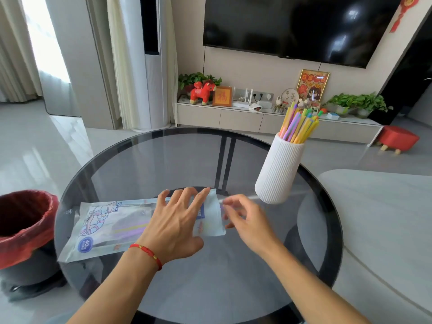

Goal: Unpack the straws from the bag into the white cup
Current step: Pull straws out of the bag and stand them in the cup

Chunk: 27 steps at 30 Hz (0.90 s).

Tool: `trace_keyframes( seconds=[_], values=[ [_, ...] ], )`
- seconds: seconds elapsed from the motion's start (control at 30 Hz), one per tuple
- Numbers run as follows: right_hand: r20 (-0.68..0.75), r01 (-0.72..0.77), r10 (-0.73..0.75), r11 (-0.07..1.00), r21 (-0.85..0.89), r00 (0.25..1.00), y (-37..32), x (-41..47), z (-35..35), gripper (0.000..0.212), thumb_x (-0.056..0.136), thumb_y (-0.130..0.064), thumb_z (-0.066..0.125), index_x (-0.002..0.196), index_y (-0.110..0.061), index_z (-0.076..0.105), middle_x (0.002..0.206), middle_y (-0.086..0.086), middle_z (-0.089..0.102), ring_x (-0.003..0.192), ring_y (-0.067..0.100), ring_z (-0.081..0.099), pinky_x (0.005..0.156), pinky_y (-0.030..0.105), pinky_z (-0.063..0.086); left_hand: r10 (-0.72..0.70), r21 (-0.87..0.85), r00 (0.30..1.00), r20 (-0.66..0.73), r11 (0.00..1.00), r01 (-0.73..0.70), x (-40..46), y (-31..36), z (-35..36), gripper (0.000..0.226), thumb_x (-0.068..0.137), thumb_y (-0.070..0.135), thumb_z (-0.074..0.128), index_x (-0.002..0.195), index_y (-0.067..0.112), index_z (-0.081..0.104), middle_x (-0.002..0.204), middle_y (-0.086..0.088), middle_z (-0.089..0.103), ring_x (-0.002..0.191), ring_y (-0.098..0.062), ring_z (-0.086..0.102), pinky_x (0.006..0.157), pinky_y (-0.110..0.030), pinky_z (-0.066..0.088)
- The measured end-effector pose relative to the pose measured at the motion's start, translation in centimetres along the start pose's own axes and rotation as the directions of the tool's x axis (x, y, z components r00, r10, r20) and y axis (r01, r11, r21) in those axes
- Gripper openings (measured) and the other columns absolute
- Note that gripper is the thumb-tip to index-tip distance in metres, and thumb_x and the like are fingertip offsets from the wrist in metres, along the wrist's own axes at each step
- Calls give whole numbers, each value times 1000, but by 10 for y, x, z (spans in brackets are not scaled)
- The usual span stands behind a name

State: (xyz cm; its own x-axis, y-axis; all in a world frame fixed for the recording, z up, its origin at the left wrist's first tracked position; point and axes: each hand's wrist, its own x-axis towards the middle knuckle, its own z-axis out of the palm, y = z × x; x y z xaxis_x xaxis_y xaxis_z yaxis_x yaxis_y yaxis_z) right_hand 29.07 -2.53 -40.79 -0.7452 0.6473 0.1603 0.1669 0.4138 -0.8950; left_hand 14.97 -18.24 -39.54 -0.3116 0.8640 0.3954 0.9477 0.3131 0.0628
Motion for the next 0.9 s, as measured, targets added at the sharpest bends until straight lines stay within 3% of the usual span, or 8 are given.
trace_keyframes(
  seconds=[0.13,0.2,0.3,0.53,0.7,0.9],
  values=[
    [19,-2,1,996,86,1000,11,-2,9,13,102,-16,68,104,-22,80,95,-3,82,83,18,78,70,26,62,34,94,998,58,995,-39,4,5,1,97,54,44,56,145,21,31,122,-4,46,103,-29,50,95,-49,38],
    [46,-43,37,990,137,998,13,-3,12,15,101,-16,68,105,-24,81,96,-4,83,84,20,77,70,28,63,65,169,993,95,982,-81,7,8,-1,93,56,39,54,143,18,32,117,-6,46,98,-31,49,88,-48,39],
    [75,-166,151,942,292,986,16,-2,18,14,103,-20,67,108,-20,80,101,-1,84,90,26,79,76,33,65,147,276,975,166,942,-189,15,7,-9,92,58,35,57,143,13,30,116,-11,47,97,-34,48,91,-53,37],
    [204,-338,270,744,576,941,5,-4,26,25,110,-20,57,126,-7,70,120,17,79,105,38,76,100,46,61,343,505,893,291,738,-447,46,3,-47,108,58,35,76,148,9,23,125,-22,43,104,-37,43,98,-67,31],
    [232,-391,335,554,735,913,-5,-6,30,29,108,-13,56,122,9,69,119,33,73,83,29,72,80,36,65,373,572,869,323,654,-494,55,5,-58,115,55,32,81,151,10,20,128,-25,42,105,-39,44,100,-69,28],
    [215,-402,402,470,786,890,-8,-6,27,28,104,-21,65,120,1,71,112,22,80,85,23,75,68,28,64,408,567,864,295,654,-502,56,4,-58,124,52,34,86,153,15,16,132,-24,40,109,-41,43,102,-70,27]
  ],
)
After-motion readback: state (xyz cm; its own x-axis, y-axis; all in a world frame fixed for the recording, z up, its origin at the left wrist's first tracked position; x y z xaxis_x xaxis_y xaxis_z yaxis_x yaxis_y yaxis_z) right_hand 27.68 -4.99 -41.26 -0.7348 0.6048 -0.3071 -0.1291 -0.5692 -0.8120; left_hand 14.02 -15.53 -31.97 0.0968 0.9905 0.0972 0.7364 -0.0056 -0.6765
